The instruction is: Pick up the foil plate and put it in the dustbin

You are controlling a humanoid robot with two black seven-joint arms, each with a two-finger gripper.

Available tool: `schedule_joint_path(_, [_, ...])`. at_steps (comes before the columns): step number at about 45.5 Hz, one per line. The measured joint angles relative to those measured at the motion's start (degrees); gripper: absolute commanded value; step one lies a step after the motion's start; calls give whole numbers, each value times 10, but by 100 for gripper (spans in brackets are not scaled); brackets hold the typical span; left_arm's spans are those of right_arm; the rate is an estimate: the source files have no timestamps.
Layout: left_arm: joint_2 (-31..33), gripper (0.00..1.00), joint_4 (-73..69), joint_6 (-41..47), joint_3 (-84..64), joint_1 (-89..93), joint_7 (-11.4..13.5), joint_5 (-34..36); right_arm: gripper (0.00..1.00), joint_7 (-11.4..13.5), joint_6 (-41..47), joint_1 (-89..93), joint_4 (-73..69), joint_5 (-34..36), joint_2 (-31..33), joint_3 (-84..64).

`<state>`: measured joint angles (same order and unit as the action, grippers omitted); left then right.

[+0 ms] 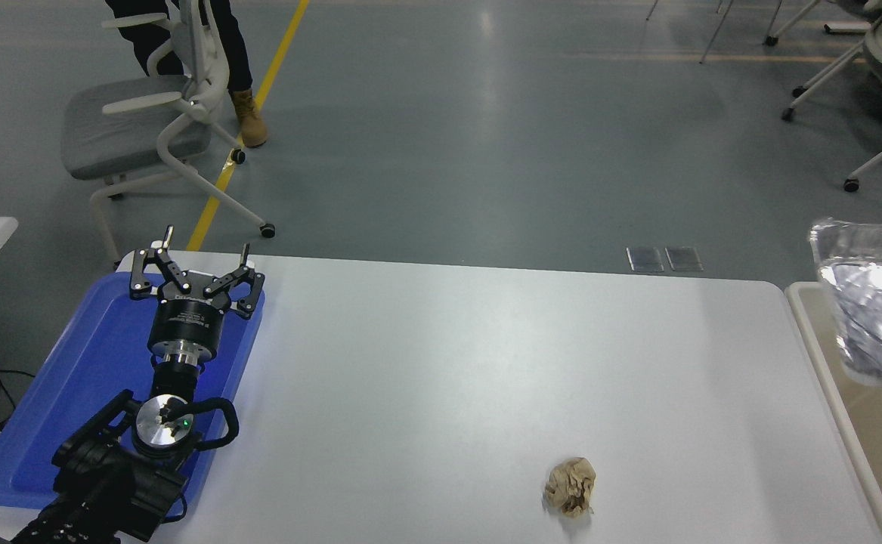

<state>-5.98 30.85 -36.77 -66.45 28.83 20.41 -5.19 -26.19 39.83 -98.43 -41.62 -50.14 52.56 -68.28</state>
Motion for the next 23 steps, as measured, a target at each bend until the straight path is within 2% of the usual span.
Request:
schedule_joint_path(9, [0,100,0,0,0,0,0,0,0,-48,-29,145,148,11,-22,24])
schedule_joint_path(16, [0,100,0,0,0,0,0,0,0,-67,-64,254,242,35,-44,34])
schedule_joint_path(23, [0,100,0,0,0,0,0,0,0,-73,-121,353,314,56,-64,35])
